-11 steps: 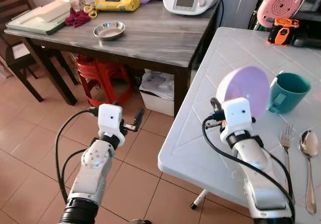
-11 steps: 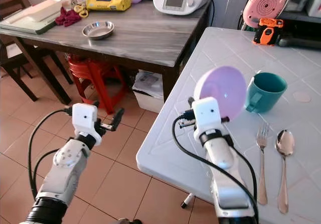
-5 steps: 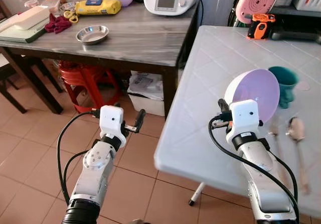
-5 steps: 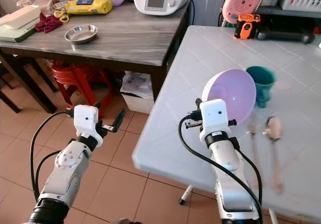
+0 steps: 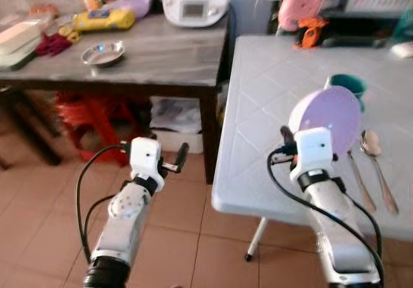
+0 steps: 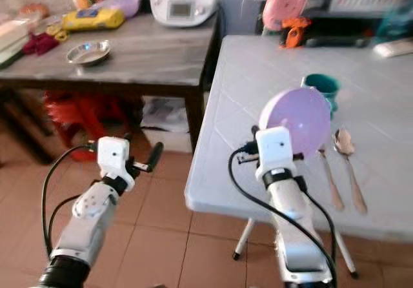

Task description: Setting the table

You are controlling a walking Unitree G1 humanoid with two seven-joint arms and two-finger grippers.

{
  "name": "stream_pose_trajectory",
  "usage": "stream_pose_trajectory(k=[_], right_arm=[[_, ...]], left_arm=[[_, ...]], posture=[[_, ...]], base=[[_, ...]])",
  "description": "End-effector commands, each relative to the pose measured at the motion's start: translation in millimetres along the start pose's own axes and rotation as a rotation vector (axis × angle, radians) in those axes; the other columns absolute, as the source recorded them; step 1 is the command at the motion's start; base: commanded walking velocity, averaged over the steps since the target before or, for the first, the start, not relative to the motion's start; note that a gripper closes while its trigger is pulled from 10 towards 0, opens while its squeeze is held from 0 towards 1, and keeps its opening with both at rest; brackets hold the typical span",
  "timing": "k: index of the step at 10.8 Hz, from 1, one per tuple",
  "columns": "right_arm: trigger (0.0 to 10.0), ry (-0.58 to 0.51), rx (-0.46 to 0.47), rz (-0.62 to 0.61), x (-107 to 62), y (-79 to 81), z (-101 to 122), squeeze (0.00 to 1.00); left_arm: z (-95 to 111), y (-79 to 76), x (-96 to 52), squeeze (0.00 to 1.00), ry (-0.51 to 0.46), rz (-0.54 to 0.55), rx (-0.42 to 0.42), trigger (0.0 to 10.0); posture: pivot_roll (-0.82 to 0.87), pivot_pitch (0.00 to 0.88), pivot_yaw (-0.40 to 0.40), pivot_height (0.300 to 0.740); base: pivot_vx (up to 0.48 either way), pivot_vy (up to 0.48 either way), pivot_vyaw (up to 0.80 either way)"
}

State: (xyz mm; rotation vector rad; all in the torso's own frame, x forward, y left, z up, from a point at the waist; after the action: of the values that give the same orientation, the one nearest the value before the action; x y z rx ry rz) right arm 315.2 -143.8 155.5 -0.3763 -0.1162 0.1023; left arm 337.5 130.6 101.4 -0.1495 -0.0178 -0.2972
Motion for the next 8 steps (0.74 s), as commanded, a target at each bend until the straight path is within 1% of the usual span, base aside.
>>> stream_pose_trajectory(k=[1,5,8], right_arm=[[10.0,-0.033,-0.006,0.005,0.2,1.5,7.9,0.00],[10.0,-0.043,-0.006,0.002,1.8,2.1,10.2,0.00],[10.0,-0.047,-0.009,0.007,2.0,3.1,10.5,0.00]], left_arm=[[0.5,2.5,0.0,0.00,0.001,0.002,0.004,10.0],[0.5,0.9,1.0,0.00,0.001,-0.003,0.004,10.0],[3.0,-2.7,2.7,0.00,-0.010,-0.008,0.002,10.0]], posture=[[-0.10,0.092,0.104,0.740],[-0.10,0.094,0.107,0.740],[-0.10,0.091,0.110,0.740]], base=[[0.000,0.371,0.00],[0.000,0.376,-0.46],[0.000,0.381,0.00]])
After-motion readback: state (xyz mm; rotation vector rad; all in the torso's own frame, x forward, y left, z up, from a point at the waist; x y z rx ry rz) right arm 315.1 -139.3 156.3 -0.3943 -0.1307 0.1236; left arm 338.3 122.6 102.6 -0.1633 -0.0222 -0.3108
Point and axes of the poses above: a point about 5 cm out from each wrist's last joint towards the gripper, its own x axis pointing out of the wrist towards the gripper, its own z axis along the axis of the wrist's last joint, y = z × x, the point moved 3 cm from there along x, pointing out of the wrist towards the gripper, and after that the axes turned 9 degrees about -x, right-handed, at the moved point
